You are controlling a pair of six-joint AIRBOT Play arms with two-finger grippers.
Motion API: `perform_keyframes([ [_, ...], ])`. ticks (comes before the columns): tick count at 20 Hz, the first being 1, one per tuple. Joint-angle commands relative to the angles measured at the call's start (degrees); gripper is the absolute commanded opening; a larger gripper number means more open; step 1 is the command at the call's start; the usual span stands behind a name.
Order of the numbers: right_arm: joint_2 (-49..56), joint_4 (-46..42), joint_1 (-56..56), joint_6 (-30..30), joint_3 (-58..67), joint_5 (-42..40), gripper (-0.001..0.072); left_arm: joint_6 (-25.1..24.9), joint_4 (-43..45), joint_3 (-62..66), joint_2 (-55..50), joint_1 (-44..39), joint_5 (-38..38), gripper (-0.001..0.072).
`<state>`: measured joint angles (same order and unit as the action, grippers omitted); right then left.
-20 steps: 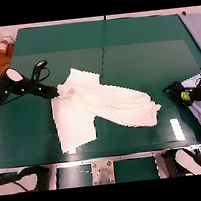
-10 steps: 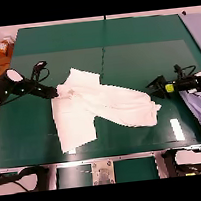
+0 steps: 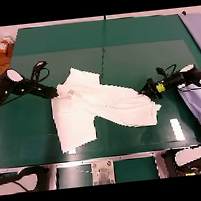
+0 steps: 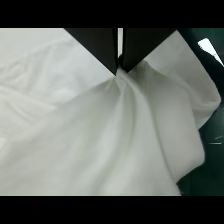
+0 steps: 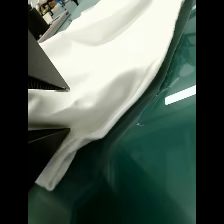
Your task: Fold the shirts.
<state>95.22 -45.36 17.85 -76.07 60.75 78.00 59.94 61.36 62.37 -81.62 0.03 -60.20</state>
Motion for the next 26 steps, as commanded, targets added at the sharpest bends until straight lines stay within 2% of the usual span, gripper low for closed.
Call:
perform_keyframes([
  [1,0.50,-3.98,1.75,-0.22,2.62,1.18,0.0292,-0.04,0.85,-0.02,-0.02,0.04,-0.04,0.0025],
  [3,0.48,-3.78,3.89,-1.49,4.59,1.88,0.0294,0.00,2.23,0.11,-0.04,0.04,-0.02,0.0025],
  [4,0.48,-3.80,4.68,-1.49,4.92,2.40,0.0319,0.02,2.75,0.37,-0.04,0.04,0.02,0.0025],
  [6,0.50,-4.07,5.68,-1.46,4.50,2.78,0.0539,0.02,2.93,0.81,-0.04,0.04,0.44,0.0024],
  [11,0.90,-4.07,1.86,-1.31,0.55,2.40,0.0542,0.02,2.75,0.83,-0.04,0.04,1.33,0.0025],
  [14,1.16,0.22,-3.08,1.66,0.92,-0.22,0.0538,0.07,2.69,0.83,-0.04,0.04,2.80,0.0025],
  [15,1.18,1.88,-4.48,1.88,1.68,-1.29,0.0402,0.07,2.64,0.83,-0.04,0.04,2.75,0.0025],
  [16,1.18,2.84,-5.42,3.04,3.02,-1.51,0.0139,0.04,2.69,0.85,-0.02,0.04,2.69,0.0025],
  [17,1.14,2.99,-6.03,3.28,5.11,-1.46,0.0016,0.07,3.06,1.05,0.04,0.04,2.64,0.0024],
  [21,0.85,2.95,-5.90,1.88,17.81,2.82,0.0014,4.74,6.23,9.60,1.36,0.04,-1.22,0.0024],
  [26,-5.22,2.73,-5.44,-0.61,36.17,9.31,0.0014,9.05,9.90,25.46,10.49,0.04,-3.26,0.0024],
])
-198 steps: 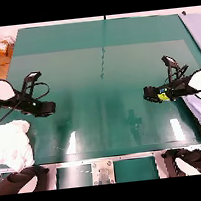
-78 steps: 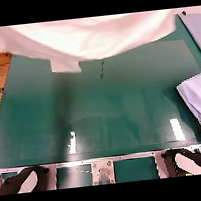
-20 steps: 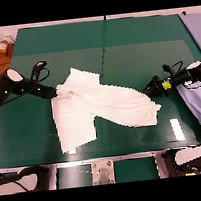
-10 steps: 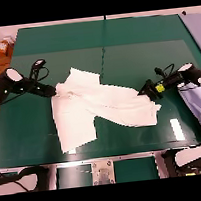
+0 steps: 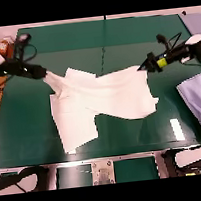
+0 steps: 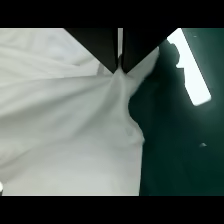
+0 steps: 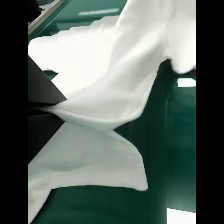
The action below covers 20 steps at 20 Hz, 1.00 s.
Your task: Fold the shirts.
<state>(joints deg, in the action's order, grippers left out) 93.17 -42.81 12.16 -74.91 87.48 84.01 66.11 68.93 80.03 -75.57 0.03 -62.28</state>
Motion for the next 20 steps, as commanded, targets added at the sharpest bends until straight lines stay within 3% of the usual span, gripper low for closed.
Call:
perform_keyframes([
  [1,-5.53,0.17,0.72,-2.62,12.94,3.28,0.0014,2.89,2.34,10.80,6.71,0.04,-1.18,0.0024],
  [6,-22.77,-1.11,2.34,-5.01,21.53,-0.11,0.0015,2.82,2.29,24.17,20.39,0.02,0.35,0.0024],
  [12,-44.61,-8.76,2.34,-11.80,21.62,-15.67,0.0015,2.43,2.34,30.82,33.46,0.02,-0.22,0.0025],
  [16,-47.01,-9.35,2.34,-13.18,21.57,-17.35,0.0015,2.43,2.51,30.80,34.84,0.04,-2.73,0.0025],
  [20,-40.41,-9.31,2.25,-13.11,21.53,-15.10,0.0014,3.89,2.75,30.75,29.16,0.04,-9.77,0.0025],
])
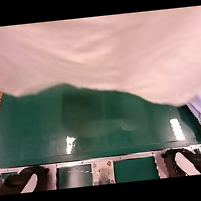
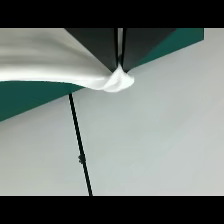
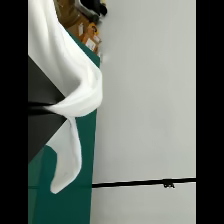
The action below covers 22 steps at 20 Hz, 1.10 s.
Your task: Fold the shirts.
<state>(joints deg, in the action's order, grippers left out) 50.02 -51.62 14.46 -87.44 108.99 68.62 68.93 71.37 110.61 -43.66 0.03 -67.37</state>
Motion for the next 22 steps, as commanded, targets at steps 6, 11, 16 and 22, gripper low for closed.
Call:
perform_keyframes([
  [6,19.08,0.11,-0.09,2.62,-6.93,0.76,0.0015,6.32,0.50,0.17,-24.17,0.04,-12.04,0.0024],
  [11,34.05,0.15,-3.50,7.06,-18.38,-7.26,0.0015,7.61,0.46,0.17,-47.54,0.04,-11.41,0.0024],
  [16,51.25,5.25,-8.24,10.14,-18.80,-17.33,0.0016,7.96,-2.91,0.17,-63.23,-0.02,-2.71,0.0025],
  [22,54.36,7.02,-1.92,8.57,-16.48,-12.13,0.0255,10.14,-3.85,2.16,-65.07,2.64,-2.54,0.0549],
])
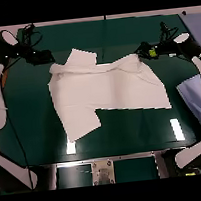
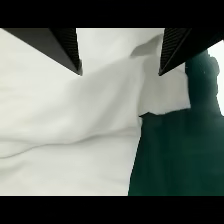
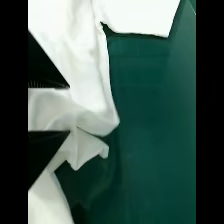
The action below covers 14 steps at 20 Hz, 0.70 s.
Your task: Fold the shirts.
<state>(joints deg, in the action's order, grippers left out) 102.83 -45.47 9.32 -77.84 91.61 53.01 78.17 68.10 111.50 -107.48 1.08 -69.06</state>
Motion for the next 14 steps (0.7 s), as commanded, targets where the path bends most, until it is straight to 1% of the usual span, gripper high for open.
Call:
perform_keyframes([
  [1,0.85,0.90,5.99,-2.38,1.01,6.73,0.0150,0.92,-0.61,2.75,-1.25,3.17,-3.41,0.0502],
  [2,0.15,0.90,8.48,-2.73,1.01,9.79,0.0073,0.87,-0.79,4.13,-1.25,4.63,-5.92,0.0344],
  [3,-0.55,0.87,10.69,-3.13,0.98,12.87,0.0016,0.85,-0.83,5.27,-1.20,6.12,-8.50,0.0146],
  [4,-1.40,0.87,12.39,-3.19,0.66,15.41,0.0016,0.76,-0.87,5.64,-0.96,7.43,-10.80,0.0023],
  [6,-4.28,0.70,14.69,-3.19,-1.97,18.88,0.0015,0.83,-0.79,5.64,-0.50,9.20,-15.80,0.0024],
  [8,-9.05,-1.77,15.72,-3.69,-8.35,19.17,0.0015,0.87,-0.81,5.11,0.24,9.84,-19.71,0.0023],
  [9,-12.46,-3.17,16.44,-4.28,-13.33,18.14,0.0015,0.92,-0.98,2.93,1.77,10.16,-19.37,0.0024],
  [11,-20.50,-3.34,19.15,-4.24,-25.42,14.43,0.0015,0.48,-0.90,-6.40,6.86,10.36,-18.38,0.0023],
  [12,-24.74,-3.32,21.22,-4.24,-31.58,12.79,0.0015,-0.26,-0.87,-12.52,10.14,10.36,-17.14,0.0024],
  [14,-33.44,-3.23,26.53,-4.11,-43.36,11.39,0.0015,-0.44,-0.98,-27.82,18.56,10.36,-11.63,0.0023],
])
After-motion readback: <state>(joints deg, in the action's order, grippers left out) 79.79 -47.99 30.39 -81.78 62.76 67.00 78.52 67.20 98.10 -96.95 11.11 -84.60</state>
